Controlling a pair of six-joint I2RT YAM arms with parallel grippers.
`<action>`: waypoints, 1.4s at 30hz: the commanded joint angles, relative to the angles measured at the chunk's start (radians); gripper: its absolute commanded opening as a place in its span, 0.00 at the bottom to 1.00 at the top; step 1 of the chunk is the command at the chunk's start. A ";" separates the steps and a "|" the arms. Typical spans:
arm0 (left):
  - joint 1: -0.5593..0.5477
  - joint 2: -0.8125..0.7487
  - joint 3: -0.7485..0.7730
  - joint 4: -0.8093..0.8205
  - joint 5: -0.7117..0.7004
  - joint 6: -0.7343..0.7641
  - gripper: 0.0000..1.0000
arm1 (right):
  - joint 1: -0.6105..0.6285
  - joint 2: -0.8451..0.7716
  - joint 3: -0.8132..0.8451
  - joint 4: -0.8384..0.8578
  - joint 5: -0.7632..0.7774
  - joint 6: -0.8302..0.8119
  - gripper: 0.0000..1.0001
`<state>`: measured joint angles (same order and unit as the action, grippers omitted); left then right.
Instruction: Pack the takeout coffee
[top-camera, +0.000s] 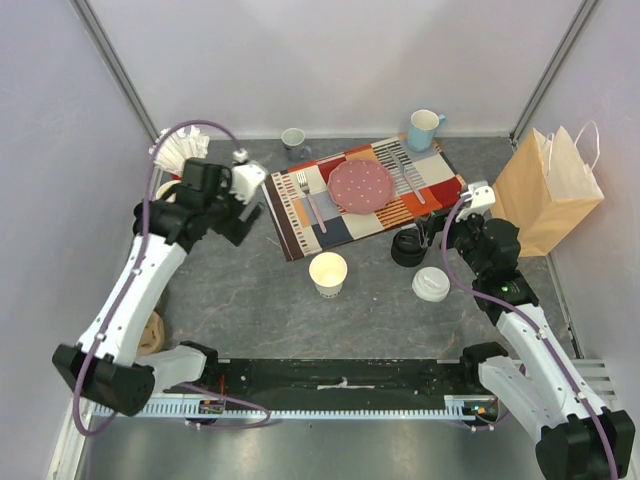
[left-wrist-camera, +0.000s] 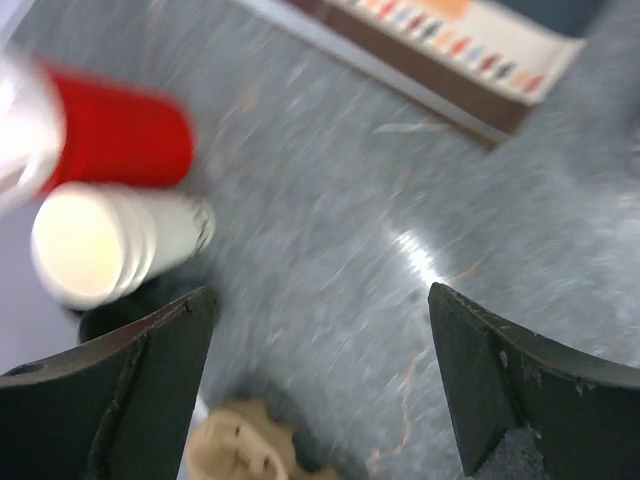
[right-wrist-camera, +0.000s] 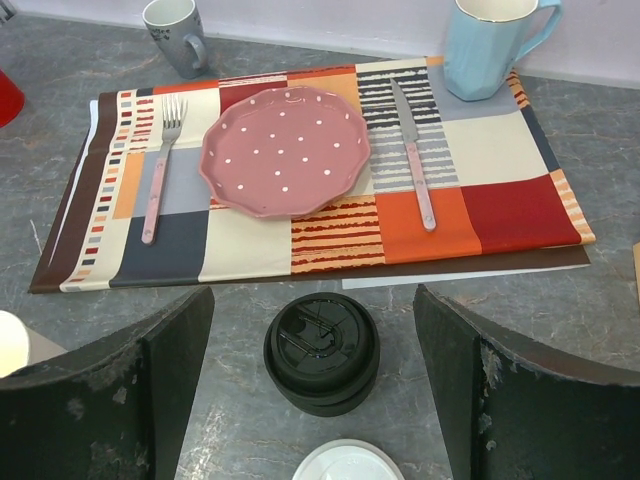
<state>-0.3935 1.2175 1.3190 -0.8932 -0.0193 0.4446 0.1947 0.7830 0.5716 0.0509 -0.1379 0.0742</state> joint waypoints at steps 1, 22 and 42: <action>0.271 -0.084 -0.037 -0.084 -0.095 0.012 0.88 | 0.005 0.004 0.033 0.026 -0.032 0.006 0.89; 0.726 0.264 -0.015 0.198 0.111 0.181 0.64 | 0.005 0.051 0.057 -0.010 -0.071 0.021 0.89; 0.726 0.413 0.052 0.182 0.085 0.164 0.44 | 0.005 0.076 0.066 -0.014 -0.072 0.019 0.91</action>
<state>0.3317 1.6230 1.3361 -0.7013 0.0544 0.6006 0.1947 0.8577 0.5919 0.0246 -0.1936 0.0830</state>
